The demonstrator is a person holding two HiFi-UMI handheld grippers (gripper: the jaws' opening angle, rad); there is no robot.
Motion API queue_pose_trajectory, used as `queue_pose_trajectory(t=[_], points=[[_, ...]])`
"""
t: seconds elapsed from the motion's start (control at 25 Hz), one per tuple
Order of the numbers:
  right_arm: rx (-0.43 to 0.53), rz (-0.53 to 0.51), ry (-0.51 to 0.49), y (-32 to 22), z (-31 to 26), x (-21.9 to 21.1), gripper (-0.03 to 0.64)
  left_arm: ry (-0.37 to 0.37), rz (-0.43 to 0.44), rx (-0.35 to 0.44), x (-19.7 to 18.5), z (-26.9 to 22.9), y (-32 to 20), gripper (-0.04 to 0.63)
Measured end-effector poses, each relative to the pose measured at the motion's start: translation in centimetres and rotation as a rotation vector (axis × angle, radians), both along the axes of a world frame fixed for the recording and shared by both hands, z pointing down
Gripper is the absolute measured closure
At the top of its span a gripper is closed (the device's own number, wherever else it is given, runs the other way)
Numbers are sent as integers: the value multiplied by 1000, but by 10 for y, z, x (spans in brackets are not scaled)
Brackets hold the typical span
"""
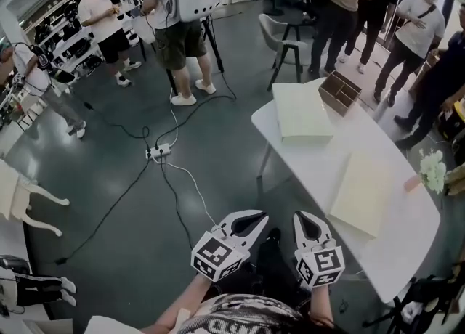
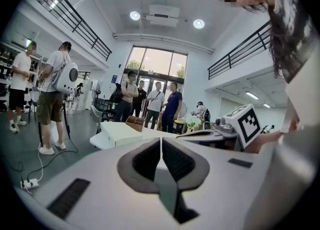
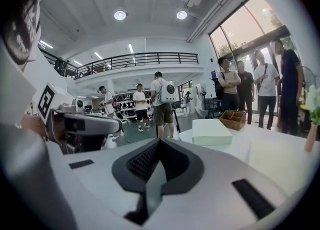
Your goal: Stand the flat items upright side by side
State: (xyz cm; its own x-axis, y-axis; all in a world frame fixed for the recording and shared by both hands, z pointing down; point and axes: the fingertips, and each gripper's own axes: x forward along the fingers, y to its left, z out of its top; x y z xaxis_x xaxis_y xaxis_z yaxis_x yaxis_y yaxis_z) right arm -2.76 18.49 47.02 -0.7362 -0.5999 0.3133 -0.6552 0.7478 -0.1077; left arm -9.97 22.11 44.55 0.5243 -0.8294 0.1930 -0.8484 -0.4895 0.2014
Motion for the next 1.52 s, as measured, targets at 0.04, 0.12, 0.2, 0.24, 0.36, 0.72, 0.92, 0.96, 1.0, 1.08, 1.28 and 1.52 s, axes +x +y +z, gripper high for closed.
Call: queue_pose_trajectory(t=[0.04, 0.12, 0.2, 0.24, 0.36, 0.72, 0.92, 0.96, 1.0, 1.08, 1.28, 1.52], points=[[-4, 3, -7, -10, 1, -1, 615, 2, -2, -2, -2, 1, -8, 577], [-13, 7, -25, -33, 5, -4, 615, 2, -5, -5, -6, 4, -26, 577], [-17, 10, -34, -57, 8, -6, 616, 1, -11, -9, -10, 8, -46, 577], [-16, 12, -36, -70, 9, -7, 615, 2, -14, -11, -12, 10, -57, 577], [-7, 19, -35, -114, 9, -9, 615, 3, -17, -16, -17, 12, -94, 577], [-17, 49, -44, -235, 11, -3, 616, -19, 8, -19, -14, 5, -209, 577], [-34, 71, -42, -269, 20, 4, 615, -44, 22, -28, -9, 8, -251, 577], [-39, 76, -41, -274, 21, 5, 615, -46, 22, -31, -8, 9, -258, 577], [-44, 83, -39, -279, 24, 7, 615, -49, 22, -34, -8, 9, -263, 577], [-60, 99, -37, -286, 29, 11, 615, -49, 19, -40, -9, 10, -271, 577], [-97, 133, -27, -304, 44, 17, 615, -21, -10, -68, -26, 17, -295, 576], [-136, 222, -14, -331, 66, 28, 615, -14, 12, -95, -46, 34, -343, 576]])
